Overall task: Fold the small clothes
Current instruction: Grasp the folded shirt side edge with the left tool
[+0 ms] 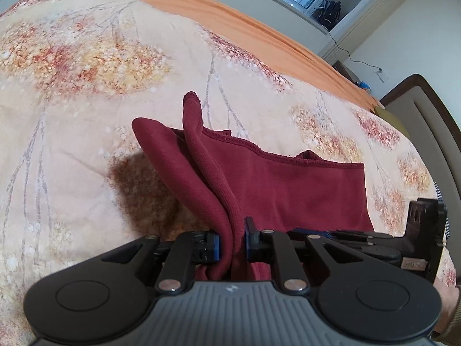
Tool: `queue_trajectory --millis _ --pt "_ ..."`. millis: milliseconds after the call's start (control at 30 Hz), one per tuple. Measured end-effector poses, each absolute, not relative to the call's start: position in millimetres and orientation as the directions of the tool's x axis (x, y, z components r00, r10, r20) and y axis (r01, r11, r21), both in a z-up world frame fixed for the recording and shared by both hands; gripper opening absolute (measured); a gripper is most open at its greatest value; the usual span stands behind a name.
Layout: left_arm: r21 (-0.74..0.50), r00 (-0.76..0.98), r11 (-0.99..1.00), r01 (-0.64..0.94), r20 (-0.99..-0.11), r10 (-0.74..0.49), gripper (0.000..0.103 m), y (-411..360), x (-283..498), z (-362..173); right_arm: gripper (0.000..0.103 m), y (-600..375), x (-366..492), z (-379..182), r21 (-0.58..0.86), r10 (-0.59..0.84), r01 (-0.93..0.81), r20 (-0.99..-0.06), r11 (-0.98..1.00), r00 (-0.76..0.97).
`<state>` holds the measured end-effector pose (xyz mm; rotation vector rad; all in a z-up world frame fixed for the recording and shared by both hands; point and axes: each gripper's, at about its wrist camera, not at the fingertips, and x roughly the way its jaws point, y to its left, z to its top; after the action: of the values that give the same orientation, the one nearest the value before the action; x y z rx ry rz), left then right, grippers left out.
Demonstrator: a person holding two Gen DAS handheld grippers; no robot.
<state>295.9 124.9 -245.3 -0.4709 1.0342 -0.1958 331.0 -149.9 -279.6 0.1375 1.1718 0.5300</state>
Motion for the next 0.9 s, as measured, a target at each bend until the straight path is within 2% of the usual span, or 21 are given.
queue_trajectory --millis 900 --pt "-0.432 0.486 0.902 -0.008 -0.790 -0.374 0.016 86.7 306.2 -236.8 0.022 -218.8 309.5 -257.0 0.443 0.496 -0.224 -0.793 0.868 0.354"
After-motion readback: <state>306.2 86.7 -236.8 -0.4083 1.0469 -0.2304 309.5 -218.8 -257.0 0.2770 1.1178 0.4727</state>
